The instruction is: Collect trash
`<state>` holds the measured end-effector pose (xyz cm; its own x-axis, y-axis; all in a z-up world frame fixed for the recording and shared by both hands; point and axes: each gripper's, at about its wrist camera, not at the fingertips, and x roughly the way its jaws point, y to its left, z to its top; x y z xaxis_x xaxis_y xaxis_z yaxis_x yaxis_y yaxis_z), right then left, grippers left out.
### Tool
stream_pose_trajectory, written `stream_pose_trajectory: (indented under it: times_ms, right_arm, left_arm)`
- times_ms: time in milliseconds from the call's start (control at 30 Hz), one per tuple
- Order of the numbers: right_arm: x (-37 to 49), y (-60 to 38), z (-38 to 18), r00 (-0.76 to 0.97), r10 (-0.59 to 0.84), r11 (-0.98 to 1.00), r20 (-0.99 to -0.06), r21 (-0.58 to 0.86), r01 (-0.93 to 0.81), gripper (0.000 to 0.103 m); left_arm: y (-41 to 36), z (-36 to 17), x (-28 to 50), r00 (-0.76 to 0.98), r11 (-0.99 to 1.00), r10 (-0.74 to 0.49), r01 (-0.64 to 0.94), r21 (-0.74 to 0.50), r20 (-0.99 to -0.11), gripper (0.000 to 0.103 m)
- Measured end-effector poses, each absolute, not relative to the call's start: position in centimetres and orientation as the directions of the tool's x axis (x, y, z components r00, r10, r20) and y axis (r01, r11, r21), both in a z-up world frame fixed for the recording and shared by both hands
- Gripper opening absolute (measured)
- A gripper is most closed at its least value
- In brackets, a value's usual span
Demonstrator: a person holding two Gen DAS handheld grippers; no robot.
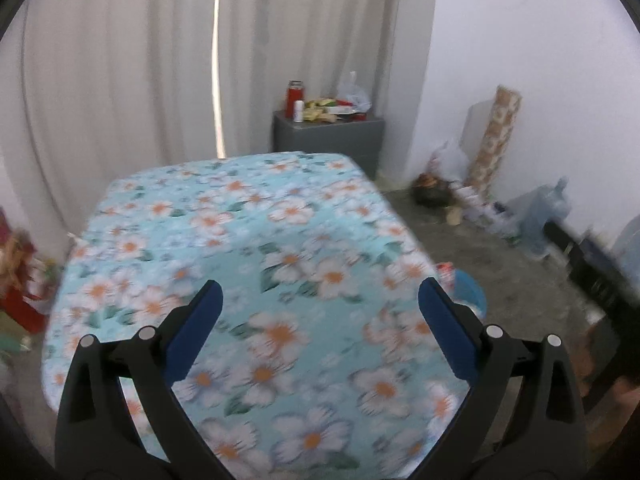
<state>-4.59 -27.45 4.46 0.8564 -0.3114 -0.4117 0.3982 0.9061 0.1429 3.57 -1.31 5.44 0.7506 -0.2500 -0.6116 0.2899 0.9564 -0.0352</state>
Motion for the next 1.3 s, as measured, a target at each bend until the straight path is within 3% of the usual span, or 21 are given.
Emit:
stream_pose_trajectory:
  times_ms: [67,233,400,600,700,1300]
  right_arm:
    - [-4.6,-26.6,4.7,0.85,-0.328,0.906,-0.413,0.115,0.406,0.097]
    - [-5.3,-25.3,6.1,0.87,-0.3,0.913,-0.392,0.146,0.38,0.097]
    - [-4.4,-24.2,5.1,0.807,-0.29,0.927,-0.515,0.058,0.37,0.097]
    - [-4.0,-23.9,0.5,0.67,-0.277,0.933,-0.689,-0.027,0.358,0.096]
    - [-4.6,-23.7,-1.4,0.624,-0.284,0.933,-0.728,-0.061,0.353,0.096]
    - [-6.3,-24.2,-4.0,0.538,-0.371,0.909,-0.757,-0.178,0.377,0.096]
  left_arm:
    - [-1.1,5.0,2.9,0.772,0.971,-0.184,0.24,0.012,-0.609,0.094]
    - [-0.3,4.2,1.7,0.754,0.977,-0.175,0.213,-0.017,-0.633,0.094]
    - [-1.0,2.3,1.9,0.696,0.984,-0.067,0.163,0.066,-0.715,0.094]
    - [-1.0,-0.6,1.8,0.601,0.986,-0.049,0.157,0.058,-0.798,0.094]
    - [-0.9,-1.4,2.0,0.583,0.988,-0.022,0.138,0.072,-0.812,0.094]
    - [-0.6,-1.9,2.8,0.575,0.99,-0.004,0.115,0.075,-0.818,0.094]
